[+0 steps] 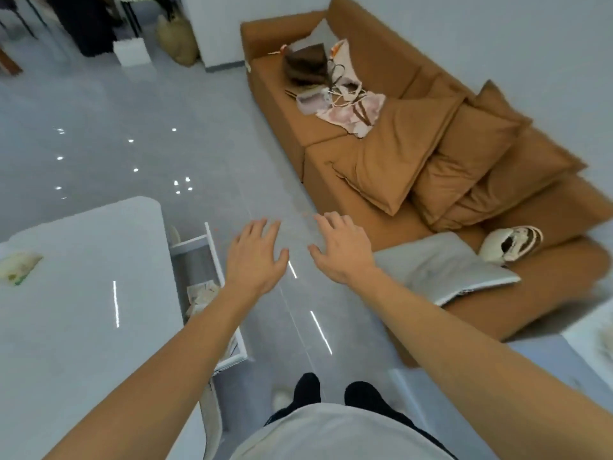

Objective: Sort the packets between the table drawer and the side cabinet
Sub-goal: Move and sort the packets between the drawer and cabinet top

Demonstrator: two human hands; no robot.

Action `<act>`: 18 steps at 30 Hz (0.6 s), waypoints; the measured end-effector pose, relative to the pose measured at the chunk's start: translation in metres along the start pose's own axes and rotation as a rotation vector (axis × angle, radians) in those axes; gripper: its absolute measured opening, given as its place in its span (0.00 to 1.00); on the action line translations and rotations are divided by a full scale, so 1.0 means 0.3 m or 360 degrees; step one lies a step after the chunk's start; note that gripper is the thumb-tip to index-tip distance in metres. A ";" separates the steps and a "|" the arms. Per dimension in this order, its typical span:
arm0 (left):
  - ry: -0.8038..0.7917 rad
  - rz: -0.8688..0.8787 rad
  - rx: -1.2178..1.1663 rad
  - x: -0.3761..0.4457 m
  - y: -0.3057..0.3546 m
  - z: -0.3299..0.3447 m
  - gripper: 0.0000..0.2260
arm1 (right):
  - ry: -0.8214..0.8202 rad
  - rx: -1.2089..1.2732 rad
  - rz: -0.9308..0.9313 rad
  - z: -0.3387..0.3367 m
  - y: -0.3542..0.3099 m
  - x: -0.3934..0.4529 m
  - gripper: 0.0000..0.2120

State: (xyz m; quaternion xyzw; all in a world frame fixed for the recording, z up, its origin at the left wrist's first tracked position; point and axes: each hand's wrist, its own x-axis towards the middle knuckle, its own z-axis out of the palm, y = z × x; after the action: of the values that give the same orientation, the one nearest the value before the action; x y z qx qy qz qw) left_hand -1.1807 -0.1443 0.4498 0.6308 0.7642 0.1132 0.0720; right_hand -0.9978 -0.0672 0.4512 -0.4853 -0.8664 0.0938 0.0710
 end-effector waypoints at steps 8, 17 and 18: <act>-0.0185 0.0678 -0.0037 -0.015 0.830 0.253 0.29 | 0.0147 0.0018 0.0635 -0.161 0.684 -0.589 0.30; -0.0394 0.1108 -0.0073 -0.284 1.806 0.554 0.27 | 0.0209 -0.0041 0.1187 -0.332 1.409 -1.403 0.29; -0.0420 0.1145 -0.0057 -0.309 1.894 0.583 0.27 | 0.0209 -0.0039 0.1243 -0.346 1.479 -1.474 0.29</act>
State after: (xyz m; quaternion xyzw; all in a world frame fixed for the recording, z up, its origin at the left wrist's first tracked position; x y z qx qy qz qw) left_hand -0.5800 -0.1193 0.4281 0.8665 0.4761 0.0623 0.1365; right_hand -0.3790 -0.2082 0.4352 -0.7841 -0.6113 0.0720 0.0795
